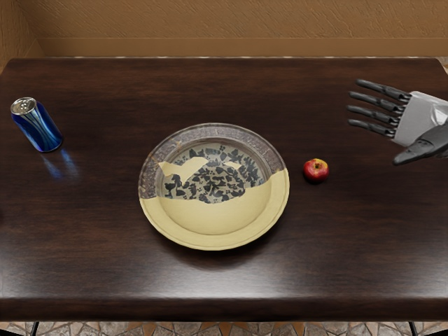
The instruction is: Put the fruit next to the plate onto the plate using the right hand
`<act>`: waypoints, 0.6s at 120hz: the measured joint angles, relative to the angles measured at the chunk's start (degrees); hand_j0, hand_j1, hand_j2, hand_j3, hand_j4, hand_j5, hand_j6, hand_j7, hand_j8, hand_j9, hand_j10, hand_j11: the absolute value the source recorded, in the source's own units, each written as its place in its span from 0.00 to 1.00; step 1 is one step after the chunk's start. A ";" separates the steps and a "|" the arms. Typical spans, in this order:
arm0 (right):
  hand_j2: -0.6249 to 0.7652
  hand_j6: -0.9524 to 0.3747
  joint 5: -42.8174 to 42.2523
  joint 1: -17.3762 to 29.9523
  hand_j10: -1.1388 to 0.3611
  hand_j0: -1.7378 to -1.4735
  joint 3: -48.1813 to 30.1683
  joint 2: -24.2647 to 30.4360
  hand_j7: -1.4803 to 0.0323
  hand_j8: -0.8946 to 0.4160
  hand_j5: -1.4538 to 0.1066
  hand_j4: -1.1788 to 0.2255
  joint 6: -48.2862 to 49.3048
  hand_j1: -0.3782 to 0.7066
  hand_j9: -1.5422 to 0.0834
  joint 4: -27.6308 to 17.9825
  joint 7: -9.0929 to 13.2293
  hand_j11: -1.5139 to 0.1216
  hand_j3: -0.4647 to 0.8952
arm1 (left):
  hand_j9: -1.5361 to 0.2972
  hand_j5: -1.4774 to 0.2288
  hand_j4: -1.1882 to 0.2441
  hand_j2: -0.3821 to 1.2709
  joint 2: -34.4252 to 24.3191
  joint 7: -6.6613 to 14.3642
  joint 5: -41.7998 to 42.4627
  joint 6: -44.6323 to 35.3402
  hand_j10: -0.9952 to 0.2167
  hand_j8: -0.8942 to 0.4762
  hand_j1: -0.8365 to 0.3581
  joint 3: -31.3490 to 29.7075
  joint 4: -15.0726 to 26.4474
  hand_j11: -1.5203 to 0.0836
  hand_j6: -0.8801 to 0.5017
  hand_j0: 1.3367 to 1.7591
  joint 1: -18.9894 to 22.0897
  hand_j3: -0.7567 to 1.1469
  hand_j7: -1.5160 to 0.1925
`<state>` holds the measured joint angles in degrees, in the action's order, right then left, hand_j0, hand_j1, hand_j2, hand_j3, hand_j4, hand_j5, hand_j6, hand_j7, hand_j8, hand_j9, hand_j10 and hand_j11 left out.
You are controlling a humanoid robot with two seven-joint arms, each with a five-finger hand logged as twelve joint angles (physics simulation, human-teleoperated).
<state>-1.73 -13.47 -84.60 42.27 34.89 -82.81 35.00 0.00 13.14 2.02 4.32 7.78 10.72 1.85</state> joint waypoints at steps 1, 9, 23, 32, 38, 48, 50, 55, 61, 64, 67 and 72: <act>0.45 0.70 0.00 0.01 0.74 0.30 -0.01 0.00 0.96 0.67 0.91 0.82 0.01 0.05 0.93 0.02 0.00 0.91 0.34 | 0.84 0.87 0.83 0.23 0.00 0.00 0.00 0.00 0.82 0.65 0.99 0.00 0.00 0.95 0.64 0.76 0.00 0.40 0.89; 0.45 0.70 0.04 0.05 0.74 0.30 -0.04 -0.02 0.96 0.67 0.91 0.82 0.06 0.05 0.93 0.14 0.00 0.91 0.34 | 0.84 0.87 0.83 0.23 0.00 -0.02 0.00 -0.01 0.82 0.65 0.99 -0.02 0.00 0.95 0.64 0.76 0.00 0.40 0.89; 0.45 0.70 0.06 -0.05 0.75 0.30 0.32 -0.15 0.96 0.67 0.91 0.82 0.07 0.05 0.93 0.04 0.00 0.91 0.34 | 0.84 0.87 0.83 0.23 0.00 -0.03 0.00 0.00 0.82 0.65 0.99 -0.03 0.00 0.95 0.64 0.76 0.00 0.40 0.89; 0.45 0.70 -0.85 -1.47 0.75 0.30 2.69 0.19 0.96 0.67 0.91 0.83 -0.48 0.05 0.93 -0.14 0.00 0.91 0.34 | 0.84 0.87 0.83 0.23 0.00 -0.02 0.00 0.00 0.82 0.65 0.99 -0.01 0.00 0.95 0.64 0.76 0.00 0.40 0.89; 0.45 0.70 -3.06 -3.89 0.75 0.30 5.12 0.43 0.96 0.67 0.91 0.82 -0.84 0.05 0.93 -0.22 0.00 0.91 0.34 | 0.84 0.87 0.83 0.23 0.00 -0.02 0.00 0.01 0.82 0.65 0.99 0.00 0.00 0.95 0.64 0.76 0.00 0.40 0.89; 0.45 0.70 -9.29 -7.69 0.74 0.30 8.03 0.34 0.96 0.67 0.91 0.82 -1.43 0.05 0.93 -0.73 0.00 0.91 0.34 | 0.84 0.87 0.83 0.23 0.00 -0.01 0.00 0.00 0.82 0.65 0.99 -0.02 0.00 0.95 0.64 0.76 0.00 0.40 0.89; 0.45 0.70 -10.97 -8.40 0.74 0.30 8.49 0.26 0.96 0.66 0.91 0.82 -1.51 0.05 0.93 -1.09 0.00 0.91 0.34 | 0.84 0.87 0.83 0.23 0.00 -0.02 0.00 0.00 0.82 0.65 0.99 -0.01 0.00 0.95 0.64 0.76 0.00 0.40 0.89; 0.45 0.70 -15.99 -10.18 0.74 0.30 9.65 0.11 0.96 0.66 0.91 0.82 -2.06 0.05 0.93 -2.23 0.00 0.91 0.34 | 0.84 0.87 0.83 0.23 0.00 0.00 0.00 0.02 0.82 0.65 0.99 -0.01 0.00 0.95 0.64 0.76 0.00 0.40 0.89; 0.45 0.70 -21.28 -12.20 0.74 0.30 11.10 -0.34 0.96 0.66 0.91 0.82 -2.79 0.06 0.93 -3.49 0.00 0.90 0.34 | 0.84 0.87 0.83 0.23 0.00 -0.01 0.00 0.03 0.82 0.65 0.99 -0.02 0.00 0.95 0.64 0.76 0.00 0.40 0.89; 0.45 0.70 -23.78 -13.43 0.74 0.30 12.23 -0.72 0.96 0.66 0.91 0.82 -3.15 0.06 0.93 -3.96 0.00 0.90 0.34 | 0.84 0.87 0.83 0.23 0.00 0.00 0.00 0.02 0.82 0.65 0.99 -0.02 0.00 0.95 0.64 0.76 0.00 0.40 0.89; 0.45 0.70 -26.75 -14.78 0.74 0.30 13.64 -1.17 0.96 0.66 0.91 0.82 -3.76 0.06 0.93 -4.33 0.00 0.90 0.34 | 0.84 0.87 0.83 0.23 0.00 0.00 0.00 0.01 0.82 0.65 0.99 -0.02 0.00 0.95 0.64 0.76 0.00 0.40 0.89; 0.45 0.70 -31.78 -17.13 0.74 0.30 16.38 -1.97 0.95 0.66 0.91 0.82 -4.99 0.06 0.93 -4.78 0.00 0.90 0.34 | 0.84 0.87 0.83 0.23 0.00 -0.02 0.00 0.00 0.82 0.65 0.99 -0.02 0.00 0.95 0.64 0.76 0.00 0.40 0.89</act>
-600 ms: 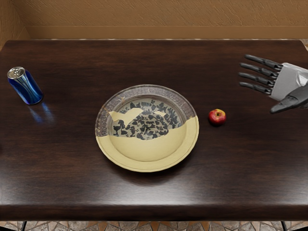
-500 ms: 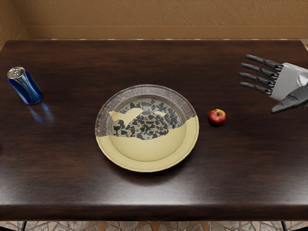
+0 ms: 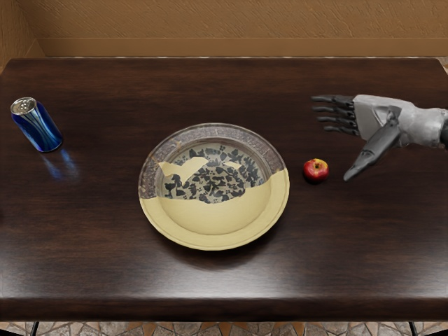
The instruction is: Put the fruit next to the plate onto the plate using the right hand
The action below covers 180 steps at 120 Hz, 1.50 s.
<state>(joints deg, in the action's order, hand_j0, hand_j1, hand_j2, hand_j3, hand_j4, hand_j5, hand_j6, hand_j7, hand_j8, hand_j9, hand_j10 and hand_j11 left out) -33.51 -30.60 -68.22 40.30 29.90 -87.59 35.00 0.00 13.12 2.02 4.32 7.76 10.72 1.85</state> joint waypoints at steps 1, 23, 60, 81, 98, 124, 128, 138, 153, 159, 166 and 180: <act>0.45 0.70 -1.01 -0.51 0.74 0.30 0.66 -0.16 0.95 0.66 0.91 0.82 -0.29 0.06 0.93 -0.07 0.00 0.90 0.34 | 0.84 0.87 0.83 0.23 0.00 0.00 0.00 0.01 0.82 0.65 0.99 0.00 0.00 0.95 0.64 0.76 0.00 0.40 0.89; 0.44 0.68 -17.00 -9.80 0.73 0.30 14.73 -2.06 0.94 0.65 0.90 0.81 -7.68 0.07 0.91 -0.81 0.00 0.89 0.34 | 0.84 0.87 0.83 0.23 0.00 -0.01 0.00 0.01 0.82 0.65 0.99 0.03 0.00 0.95 0.64 0.76 0.00 0.40 0.89; 0.44 0.68 -32.67 -18.06 0.72 0.30 30.99 -2.87 0.93 0.64 0.89 0.80 -20.97 0.08 0.91 -0.92 0.00 0.88 0.34 | 0.84 0.87 0.83 0.23 0.00 -0.01 0.00 0.02 0.82 0.65 0.99 0.07 0.00 0.95 0.64 0.76 0.00 0.40 0.89; 0.44 0.67 -36.10 -19.57 0.72 0.30 35.15 -4.40 0.93 0.64 0.88 0.80 -28.28 0.09 0.90 -0.89 0.00 0.88 0.34 | 0.84 0.87 0.83 0.23 0.00 0.00 0.00 0.01 0.82 0.65 0.99 0.07 0.00 0.95 0.64 0.76 0.00 0.40 0.89; 0.44 0.67 -36.71 -19.20 0.72 0.30 37.93 -6.75 0.93 0.64 0.89 0.80 -29.90 0.08 0.91 -0.17 0.00 0.88 0.34 | 0.84 0.87 0.83 0.23 0.00 0.02 0.00 0.01 0.82 0.65 0.99 0.06 0.00 0.95 0.64 0.76 0.00 0.40 0.89; 0.44 0.67 -36.92 -18.49 0.72 0.30 40.63 -7.51 0.93 0.64 0.88 0.80 -31.65 0.09 0.90 0.57 0.00 0.88 0.34 | 0.84 0.87 0.83 0.23 0.00 0.00 0.00 0.01 0.82 0.65 0.99 0.02 0.00 0.95 0.64 0.76 0.00 0.40 0.89; 0.44 0.67 -36.93 -18.45 0.72 0.30 40.82 -7.44 0.93 0.64 0.88 0.80 -32.25 0.09 0.90 0.60 0.00 0.88 0.34 | 0.84 0.87 0.83 0.23 0.00 0.01 0.00 0.01 0.82 0.65 0.99 0.03 0.00 0.95 0.64 0.76 0.00 0.40 0.89; 0.44 0.66 -37.00 -18.45 0.71 0.30 41.06 -7.34 0.92 0.63 0.87 0.79 -33.39 0.10 0.89 0.64 0.00 0.87 0.34 | 0.84 0.87 0.83 0.23 0.00 0.00 0.00 0.01 0.82 0.65 0.99 0.04 0.00 0.95 0.64 0.76 0.00 0.40 0.89; 0.44 0.65 -37.14 -18.29 0.70 0.30 42.39 -7.66 0.91 0.62 0.86 0.78 -36.04 0.12 0.88 0.87 0.00 0.86 0.34 | 0.84 0.87 0.83 0.23 0.00 0.01 0.00 0.02 0.82 0.65 0.99 0.02 0.00 0.95 0.64 0.76 0.00 0.40 0.89; 0.44 0.65 -37.18 -18.26 0.70 0.30 43.58 -7.76 0.90 0.61 0.86 0.78 -37.31 0.12 0.88 1.24 0.00 0.86 0.34 | 0.84 0.87 0.83 0.23 0.00 0.01 0.00 0.02 0.82 0.65 0.99 0.03 0.00 0.95 0.64 0.76 0.00 0.40 0.89; 0.44 0.65 -37.20 -18.22 0.70 0.30 44.42 -7.77 0.90 0.61 0.86 0.77 -38.26 0.12 0.88 1.54 0.00 0.86 0.34 | 0.84 0.87 0.83 0.23 0.00 0.00 0.00 0.02 0.82 0.65 0.99 0.04 0.00 0.95 0.64 0.76 0.00 0.40 0.89; 0.44 0.64 -37.26 -18.19 0.70 0.30 45.35 -7.86 0.90 0.61 0.85 0.77 -39.81 0.13 0.87 2.11 0.00 0.85 0.34 | 0.84 0.87 0.83 0.23 0.00 0.00 0.00 0.01 0.82 0.65 0.99 0.04 0.00 0.95 0.64 0.76 0.00 0.40 0.89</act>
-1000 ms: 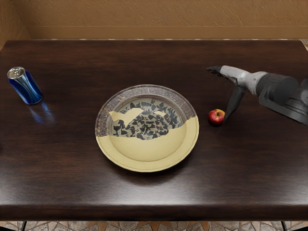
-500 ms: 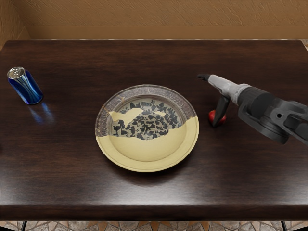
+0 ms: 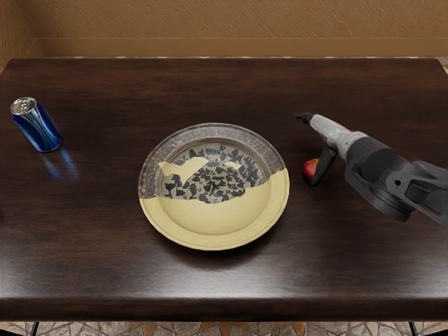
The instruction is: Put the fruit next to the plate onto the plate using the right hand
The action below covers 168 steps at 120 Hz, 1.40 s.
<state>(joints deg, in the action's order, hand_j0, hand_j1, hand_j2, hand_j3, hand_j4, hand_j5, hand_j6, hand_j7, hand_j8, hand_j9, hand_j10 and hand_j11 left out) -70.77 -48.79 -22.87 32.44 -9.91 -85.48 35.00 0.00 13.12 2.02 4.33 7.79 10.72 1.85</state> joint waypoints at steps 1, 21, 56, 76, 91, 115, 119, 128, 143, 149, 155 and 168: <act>0.44 0.64 0.00 0.00 0.70 0.30 0.06 -0.03 0.90 0.61 0.85 0.77 -0.18 0.13 0.87 0.08 0.00 0.85 0.34 | 0.84 0.87 0.83 0.23 0.00 0.00 0.00 0.00 0.82 0.65 0.99 0.00 0.00 0.95 0.64 0.76 0.00 0.40 0.89; 0.44 0.64 -0.04 -0.05 0.69 0.30 1.41 -0.80 0.89 0.60 0.85 0.76 -4.06 0.14 0.87 0.95 0.00 0.84 0.34 | 0.84 0.87 0.83 0.23 0.00 -0.01 0.00 0.01 0.82 0.65 0.99 -0.02 0.00 0.95 0.64 0.76 0.00 0.40 0.89; 0.42 0.56 0.43 0.76 0.62 0.30 1.84 -2.17 0.81 0.53 0.76 0.69 -4.83 0.25 0.79 1.82 0.00 0.77 0.34 | 0.84 0.87 0.83 0.23 0.00 -0.01 0.00 -0.01 0.82 0.65 0.99 -0.02 0.00 0.95 0.64 0.76 0.00 0.40 0.89; 0.41 0.51 0.61 1.43 0.57 0.30 1.85 -2.18 0.74 0.47 0.70 0.64 -4.71 0.33 0.73 1.88 0.00 0.71 0.34 | 0.84 0.87 0.83 0.23 0.00 0.01 0.00 0.00 0.82 0.65 0.99 -0.04 0.00 0.95 0.64 0.76 0.00 0.40 0.89; 0.41 0.48 0.65 1.89 0.55 0.30 1.83 -1.94 0.71 0.44 0.67 0.62 -4.69 0.37 0.70 1.86 0.00 0.68 0.34 | 0.84 0.87 0.83 0.23 0.00 0.00 0.01 -0.01 0.82 0.65 0.99 -0.02 0.00 0.95 0.64 0.76 0.00 0.40 0.89; 0.40 0.45 0.75 2.41 0.53 0.30 1.66 -1.45 0.68 0.42 0.64 0.59 -4.68 0.41 0.67 1.81 -0.02 0.65 0.34 | 0.84 0.87 0.83 0.23 0.00 0.01 0.00 -0.01 0.82 0.65 0.99 -0.01 0.00 0.95 0.64 0.76 0.00 0.40 0.89; 0.40 0.45 0.76 2.45 0.52 0.30 1.64 -1.42 0.67 0.41 0.63 0.59 -4.68 0.42 0.66 1.81 -0.02 0.64 0.34 | 0.84 0.87 0.83 0.23 0.00 0.01 0.00 0.00 0.82 0.65 0.99 -0.02 0.00 0.95 0.64 0.76 0.00 0.40 0.89; 0.40 0.44 0.79 2.51 0.51 0.30 1.59 -1.37 0.66 0.40 0.62 0.58 -4.64 0.43 0.65 1.81 -0.02 0.63 0.34 | 0.84 0.87 0.83 0.23 0.00 0.00 0.00 -0.01 0.82 0.65 0.99 0.00 0.00 0.95 0.64 0.76 0.00 0.40 0.89; 0.41 0.42 0.83 2.59 0.50 0.30 1.54 -1.29 0.64 0.38 0.60 0.56 -4.60 0.46 0.63 1.81 -0.02 0.61 0.34 | 0.84 0.87 0.83 0.23 0.00 0.00 0.00 -0.01 0.82 0.65 0.99 0.00 0.00 0.95 0.64 0.76 0.00 0.40 0.89; 0.40 0.41 0.87 2.66 0.49 0.30 1.50 -1.22 0.63 0.38 0.59 0.55 -4.60 0.47 0.62 1.81 -0.02 0.60 0.34 | 0.84 0.87 0.83 0.23 0.00 -0.01 0.00 -0.01 0.82 0.65 0.99 0.01 0.00 0.95 0.64 0.76 0.00 0.40 0.89; 0.40 0.40 0.91 2.77 0.48 0.30 1.46 -1.16 0.62 0.37 0.58 0.55 -4.54 0.48 0.61 1.81 -0.01 0.59 0.34 | 0.84 0.87 0.83 0.23 0.00 0.00 0.00 -0.01 0.82 0.65 0.99 0.01 0.00 0.95 0.64 0.76 0.00 0.40 0.89; 0.40 0.38 0.98 2.99 0.47 0.30 1.40 -1.13 0.60 0.35 0.56 0.53 -4.45 0.51 0.59 1.78 -0.01 0.57 0.34 | 0.84 0.87 0.83 0.23 0.00 0.00 0.00 -0.01 0.82 0.65 0.99 -0.02 0.00 0.95 0.64 0.76 0.00 0.40 0.89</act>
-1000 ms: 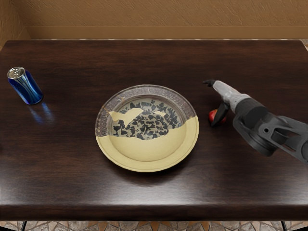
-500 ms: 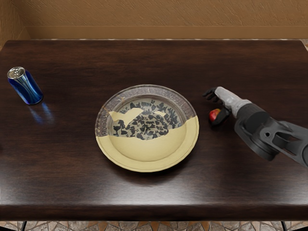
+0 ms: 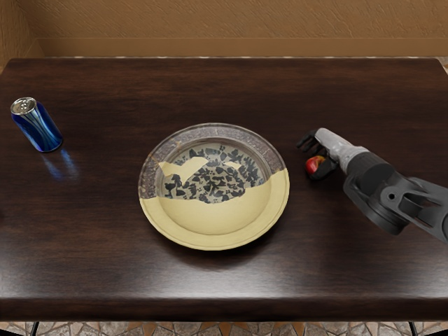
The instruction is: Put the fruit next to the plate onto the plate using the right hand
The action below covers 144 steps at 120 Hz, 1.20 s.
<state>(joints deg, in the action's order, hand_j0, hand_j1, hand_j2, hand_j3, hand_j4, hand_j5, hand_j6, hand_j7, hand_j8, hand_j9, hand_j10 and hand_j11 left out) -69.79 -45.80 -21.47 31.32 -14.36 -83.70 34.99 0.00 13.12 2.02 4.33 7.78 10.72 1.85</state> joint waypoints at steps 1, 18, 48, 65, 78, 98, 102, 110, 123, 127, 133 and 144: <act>0.40 0.38 0.00 0.03 0.47 0.30 0.00 0.00 0.60 0.35 0.56 0.53 0.01 0.52 0.59 0.00 0.00 0.57 0.34 | 0.84 0.87 0.83 0.23 0.00 0.00 0.00 0.00 0.82 0.65 0.99 0.00 0.00 0.95 0.64 0.76 0.00 0.40 0.89; 0.36 0.36 0.51 0.45 0.47 0.31 -0.07 -0.02 0.57 0.34 0.53 0.50 0.06 0.55 0.56 -0.04 0.01 0.54 0.34 | 0.84 0.87 0.83 0.23 0.00 0.01 0.00 0.00 0.82 0.65 0.99 0.01 0.00 0.95 0.64 0.76 0.00 0.40 0.89; 0.40 0.30 0.89 0.71 0.50 0.31 -0.23 0.03 0.52 0.37 0.51 0.43 0.06 0.58 0.52 -0.07 -0.03 0.49 0.34 | 0.84 0.87 0.83 0.23 0.00 -0.01 0.00 0.00 0.82 0.65 0.99 0.01 0.00 0.95 0.64 0.76 0.00 0.40 0.89; 0.43 0.28 1.39 0.72 0.50 0.32 -0.45 0.05 0.49 0.38 0.47 0.42 0.12 0.60 0.49 -0.06 0.02 0.46 0.34 | 0.84 0.87 0.83 0.23 0.00 0.01 0.00 -0.01 0.82 0.65 0.99 0.03 0.00 0.95 0.64 0.76 0.00 0.40 0.89; 0.45 0.27 2.86 0.65 0.52 0.33 -0.72 0.10 0.46 0.40 0.45 0.39 0.11 0.61 0.47 -0.01 0.04 0.43 0.34 | 0.84 0.87 0.83 0.23 0.00 0.00 0.00 -0.01 0.82 0.65 0.99 0.02 0.00 0.95 0.64 0.76 0.00 0.40 0.89; 0.51 0.25 4.08 0.50 0.50 0.32 -2.67 0.14 0.44 0.37 0.41 0.39 0.18 0.59 0.44 0.04 0.05 0.41 0.34 | 0.84 0.87 0.83 0.23 0.00 0.02 0.00 0.00 0.82 0.65 0.99 0.00 0.00 0.95 0.64 0.76 0.00 0.40 0.89; 0.52 0.24 4.15 0.42 0.50 0.32 -3.06 0.14 0.44 0.36 0.41 0.39 0.19 0.59 0.44 0.05 0.06 0.41 0.34 | 0.84 0.87 0.83 0.23 0.00 0.02 0.00 0.02 0.82 0.65 0.99 -0.01 0.00 0.95 0.64 0.76 0.00 0.40 0.89; 0.54 0.24 4.30 0.29 0.49 0.32 -4.05 0.15 0.43 0.35 0.40 0.39 0.28 0.59 0.44 0.05 0.06 0.41 0.34 | 0.84 0.87 0.83 0.23 0.00 0.01 0.00 0.01 0.82 0.65 0.99 -0.02 0.00 0.95 0.64 0.76 0.00 0.40 0.89; 0.55 0.24 4.46 0.19 0.48 0.32 -6.20 0.21 0.43 0.34 0.40 0.39 1.03 0.58 0.43 0.03 0.06 0.41 0.34 | 0.84 0.87 0.83 0.23 0.00 -0.01 0.00 0.02 0.82 0.65 0.99 -0.02 0.01 0.95 0.64 0.76 0.00 0.40 0.89; 0.56 0.24 4.49 0.16 0.48 0.32 -6.81 0.29 0.43 0.33 0.40 0.39 1.17 0.58 0.43 -0.01 0.06 0.41 0.34 | 0.84 0.87 0.83 0.23 0.00 -0.01 0.00 0.01 0.82 0.65 0.99 -0.01 0.00 0.95 0.64 0.76 0.00 0.40 0.89; 0.57 0.24 4.49 0.14 0.48 0.32 -7.47 0.33 0.43 0.33 0.40 0.39 1.31 0.58 0.43 -0.08 0.06 0.41 0.34 | 0.84 0.87 0.83 0.23 0.00 0.00 0.00 0.03 0.82 0.65 0.99 0.01 0.00 0.95 0.64 0.76 0.00 0.40 0.89; 0.59 0.24 4.52 0.09 0.46 0.31 -8.80 0.24 0.43 0.32 0.40 0.39 1.44 0.58 0.43 -0.34 0.07 0.41 0.34 | 0.84 0.87 0.83 0.23 0.00 0.01 0.00 0.02 0.82 0.65 0.99 0.01 0.00 0.95 0.64 0.76 0.00 0.40 0.89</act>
<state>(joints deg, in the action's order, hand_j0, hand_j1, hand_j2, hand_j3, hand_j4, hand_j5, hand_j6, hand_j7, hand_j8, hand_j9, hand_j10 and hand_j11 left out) -65.27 -45.71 -30.27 31.56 -12.92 -84.05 35.06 0.00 13.13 2.02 4.34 7.79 10.72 1.85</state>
